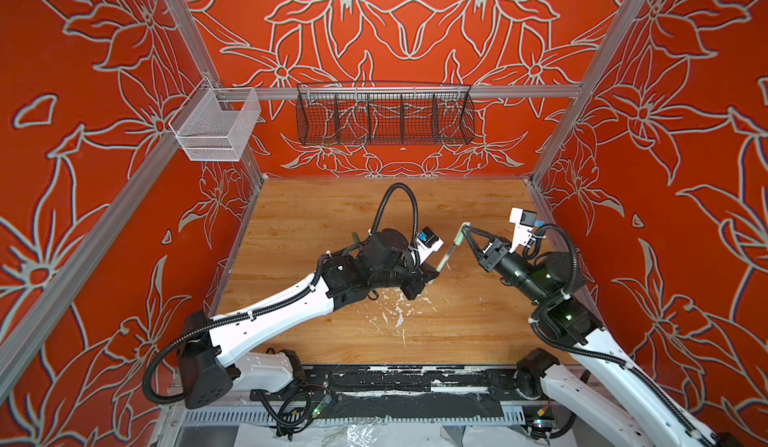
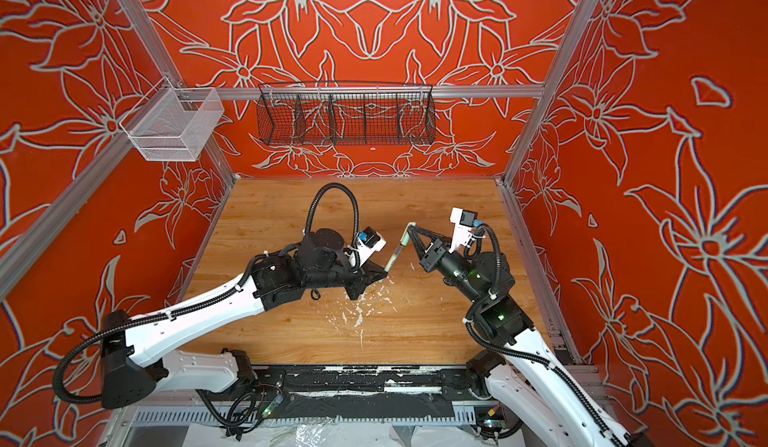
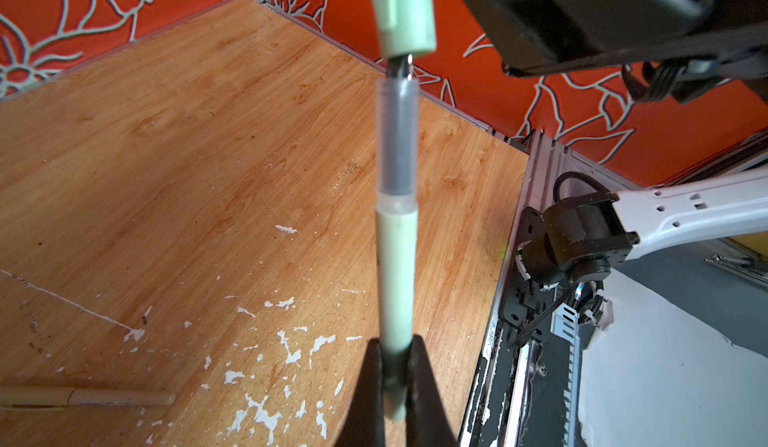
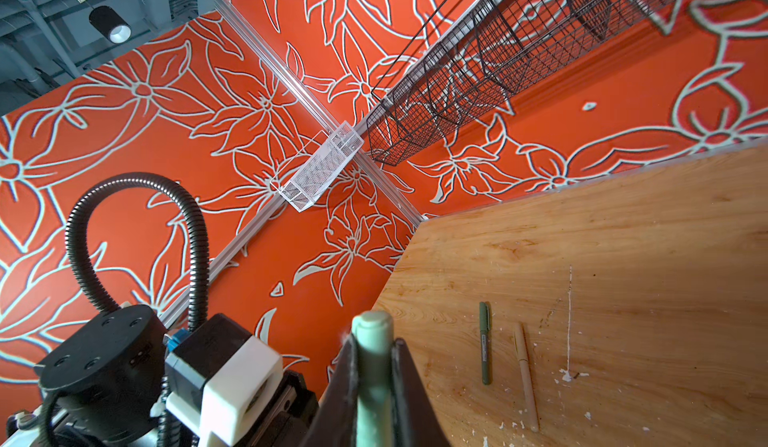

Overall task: Insert the pens into the pen caps
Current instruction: 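Lower the cap with the right gripper down over the pen nib, then push the cap further onto the pen with the right gripper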

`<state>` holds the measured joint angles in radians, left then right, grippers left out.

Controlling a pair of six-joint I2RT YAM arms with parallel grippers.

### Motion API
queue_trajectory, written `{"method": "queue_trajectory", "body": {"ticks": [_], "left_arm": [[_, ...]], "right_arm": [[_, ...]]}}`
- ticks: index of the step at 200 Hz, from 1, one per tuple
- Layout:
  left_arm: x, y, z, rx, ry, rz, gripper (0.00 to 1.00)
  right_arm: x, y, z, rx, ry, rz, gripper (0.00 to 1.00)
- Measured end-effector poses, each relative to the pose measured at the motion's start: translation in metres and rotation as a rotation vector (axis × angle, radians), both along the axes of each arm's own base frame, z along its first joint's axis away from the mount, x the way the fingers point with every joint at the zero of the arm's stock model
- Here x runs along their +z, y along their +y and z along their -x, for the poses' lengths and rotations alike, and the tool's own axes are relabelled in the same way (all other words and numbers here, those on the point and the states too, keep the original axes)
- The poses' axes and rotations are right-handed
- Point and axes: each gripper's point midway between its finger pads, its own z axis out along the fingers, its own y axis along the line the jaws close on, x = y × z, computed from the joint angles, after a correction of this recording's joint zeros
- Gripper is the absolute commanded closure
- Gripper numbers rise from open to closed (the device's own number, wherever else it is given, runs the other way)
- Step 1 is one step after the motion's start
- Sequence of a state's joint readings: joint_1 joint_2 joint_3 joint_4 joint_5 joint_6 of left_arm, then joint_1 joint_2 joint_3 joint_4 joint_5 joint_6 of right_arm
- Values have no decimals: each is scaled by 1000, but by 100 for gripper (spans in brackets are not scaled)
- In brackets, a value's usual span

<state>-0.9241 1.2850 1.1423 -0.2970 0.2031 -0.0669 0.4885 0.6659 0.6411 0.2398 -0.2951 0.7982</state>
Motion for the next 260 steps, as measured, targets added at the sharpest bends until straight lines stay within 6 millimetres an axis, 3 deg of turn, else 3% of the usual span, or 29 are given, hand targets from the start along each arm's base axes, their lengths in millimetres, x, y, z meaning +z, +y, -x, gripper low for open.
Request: {"method": "queue_trajectory", "body": {"ticks": [48, 155, 260], "left_arm": [[-2, 2, -1, 10, 0, -9, 100], [8, 7, 0, 20, -24, 13, 100], [24, 5, -1, 18, -67, 60, 100]], "right_arm": [[-8, 9, -7, 26, 30, 6, 100], [-12, 12, 3, 58, 0, -15, 100], [-3, 16, 12, 95, -79, -33, 97]]}}
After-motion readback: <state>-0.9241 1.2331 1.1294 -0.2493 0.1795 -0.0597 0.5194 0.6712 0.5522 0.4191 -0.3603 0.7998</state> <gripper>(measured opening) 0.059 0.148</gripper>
